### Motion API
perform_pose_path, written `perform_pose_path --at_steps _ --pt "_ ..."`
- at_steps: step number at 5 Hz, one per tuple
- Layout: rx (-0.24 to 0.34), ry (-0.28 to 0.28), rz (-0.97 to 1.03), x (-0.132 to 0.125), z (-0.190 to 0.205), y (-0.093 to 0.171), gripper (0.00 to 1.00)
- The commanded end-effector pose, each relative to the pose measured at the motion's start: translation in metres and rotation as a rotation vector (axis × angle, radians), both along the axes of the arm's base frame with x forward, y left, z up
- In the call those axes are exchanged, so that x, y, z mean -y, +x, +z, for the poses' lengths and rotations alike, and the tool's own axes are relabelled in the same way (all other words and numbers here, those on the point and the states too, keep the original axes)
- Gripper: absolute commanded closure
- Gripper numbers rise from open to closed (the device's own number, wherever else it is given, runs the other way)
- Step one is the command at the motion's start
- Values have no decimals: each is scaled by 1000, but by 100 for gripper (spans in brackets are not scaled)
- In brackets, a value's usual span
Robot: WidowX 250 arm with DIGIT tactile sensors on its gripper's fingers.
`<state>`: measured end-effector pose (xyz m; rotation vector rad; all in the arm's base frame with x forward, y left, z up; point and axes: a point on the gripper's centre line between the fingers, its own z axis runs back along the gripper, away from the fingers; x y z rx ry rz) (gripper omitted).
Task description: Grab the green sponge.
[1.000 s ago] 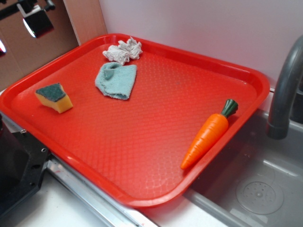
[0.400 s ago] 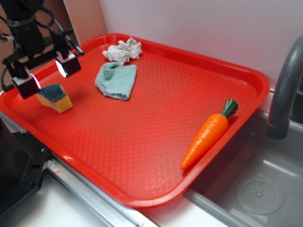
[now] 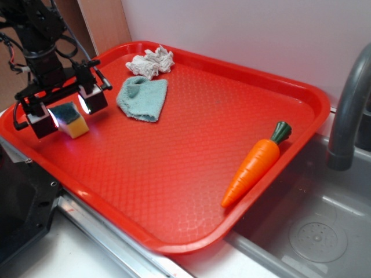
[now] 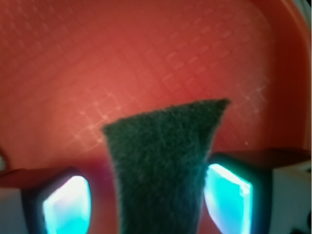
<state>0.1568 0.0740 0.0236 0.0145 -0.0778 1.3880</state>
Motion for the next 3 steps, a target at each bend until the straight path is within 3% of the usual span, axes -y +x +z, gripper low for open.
perform_pose_path --at_steps 1,2,3 --pt "1 47 -20 -2 -6 -7 100" --pt "24 49 -29 -1 3 -7 100" --pt "26 61 -179 8 31 0 100"
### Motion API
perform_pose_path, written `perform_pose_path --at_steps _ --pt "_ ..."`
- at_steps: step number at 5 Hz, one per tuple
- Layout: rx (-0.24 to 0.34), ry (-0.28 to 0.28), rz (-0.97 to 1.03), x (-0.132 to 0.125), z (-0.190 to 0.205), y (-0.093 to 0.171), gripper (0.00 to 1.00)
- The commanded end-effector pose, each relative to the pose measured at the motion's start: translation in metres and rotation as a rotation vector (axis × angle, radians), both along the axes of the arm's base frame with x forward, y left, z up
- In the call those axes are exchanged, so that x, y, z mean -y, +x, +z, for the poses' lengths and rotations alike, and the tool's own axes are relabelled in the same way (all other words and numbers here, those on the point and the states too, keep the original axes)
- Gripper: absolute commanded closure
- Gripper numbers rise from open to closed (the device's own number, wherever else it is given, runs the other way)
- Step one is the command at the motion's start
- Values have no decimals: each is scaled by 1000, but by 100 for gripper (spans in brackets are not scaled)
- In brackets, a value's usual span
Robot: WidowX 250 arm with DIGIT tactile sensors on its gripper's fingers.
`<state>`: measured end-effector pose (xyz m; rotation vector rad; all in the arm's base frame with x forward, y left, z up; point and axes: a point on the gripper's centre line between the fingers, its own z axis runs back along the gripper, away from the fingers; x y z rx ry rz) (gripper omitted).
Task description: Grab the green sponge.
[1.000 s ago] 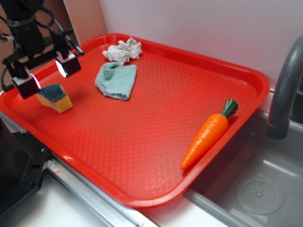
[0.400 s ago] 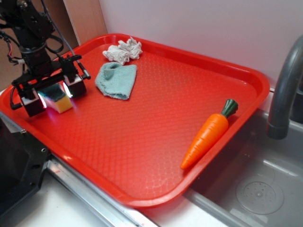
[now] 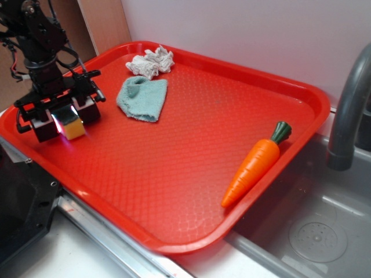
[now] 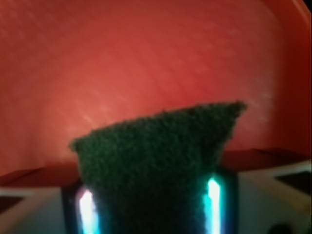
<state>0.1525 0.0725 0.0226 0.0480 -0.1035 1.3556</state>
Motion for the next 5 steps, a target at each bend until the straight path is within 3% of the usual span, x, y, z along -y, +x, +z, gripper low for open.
perform_pose_path --at_steps 1,2,3,4,5 --pt "-15 -74 -396 19 78 23 100" --pt "6 -155 -648 32 108 39 100" --pt "94 -155 -906 58 152 40 100" --pt "160 -122 -1147 69 180 31 100" --pt "199 -108 -1193 76 200 25 100"
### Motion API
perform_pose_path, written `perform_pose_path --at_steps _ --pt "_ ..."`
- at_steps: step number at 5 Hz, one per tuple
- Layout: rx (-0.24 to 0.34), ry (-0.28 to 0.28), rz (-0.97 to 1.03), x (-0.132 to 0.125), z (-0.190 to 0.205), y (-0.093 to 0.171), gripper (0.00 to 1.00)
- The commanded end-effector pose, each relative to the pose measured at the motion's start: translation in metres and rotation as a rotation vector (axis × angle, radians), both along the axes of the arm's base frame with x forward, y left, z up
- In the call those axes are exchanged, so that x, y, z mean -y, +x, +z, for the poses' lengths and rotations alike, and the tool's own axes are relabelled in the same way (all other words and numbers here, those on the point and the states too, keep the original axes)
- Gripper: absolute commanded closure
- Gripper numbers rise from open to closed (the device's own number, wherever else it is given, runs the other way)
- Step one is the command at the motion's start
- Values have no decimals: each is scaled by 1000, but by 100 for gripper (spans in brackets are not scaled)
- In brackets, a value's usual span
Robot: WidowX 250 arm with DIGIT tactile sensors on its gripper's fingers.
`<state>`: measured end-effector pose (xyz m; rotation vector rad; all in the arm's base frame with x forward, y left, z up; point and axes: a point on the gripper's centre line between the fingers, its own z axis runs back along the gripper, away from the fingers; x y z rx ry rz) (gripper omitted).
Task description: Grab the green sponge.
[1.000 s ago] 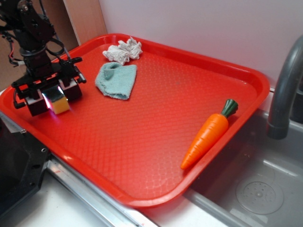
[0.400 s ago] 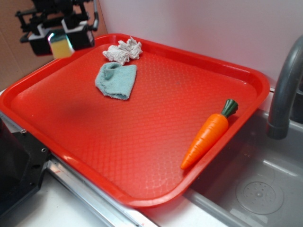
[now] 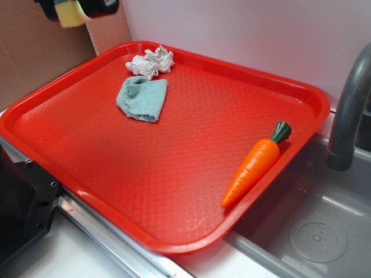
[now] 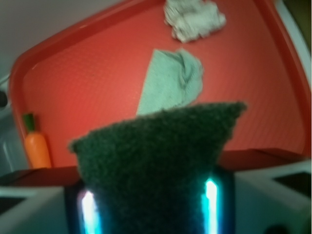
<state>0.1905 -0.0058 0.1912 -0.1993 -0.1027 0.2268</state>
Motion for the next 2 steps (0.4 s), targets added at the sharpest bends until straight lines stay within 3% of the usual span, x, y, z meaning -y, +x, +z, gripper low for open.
perform_pose_path --at_steps 1,2 --pt "79 -7 19 -5 33 -16 100" --pt "-4 -22 150 -34 23 -2 30"
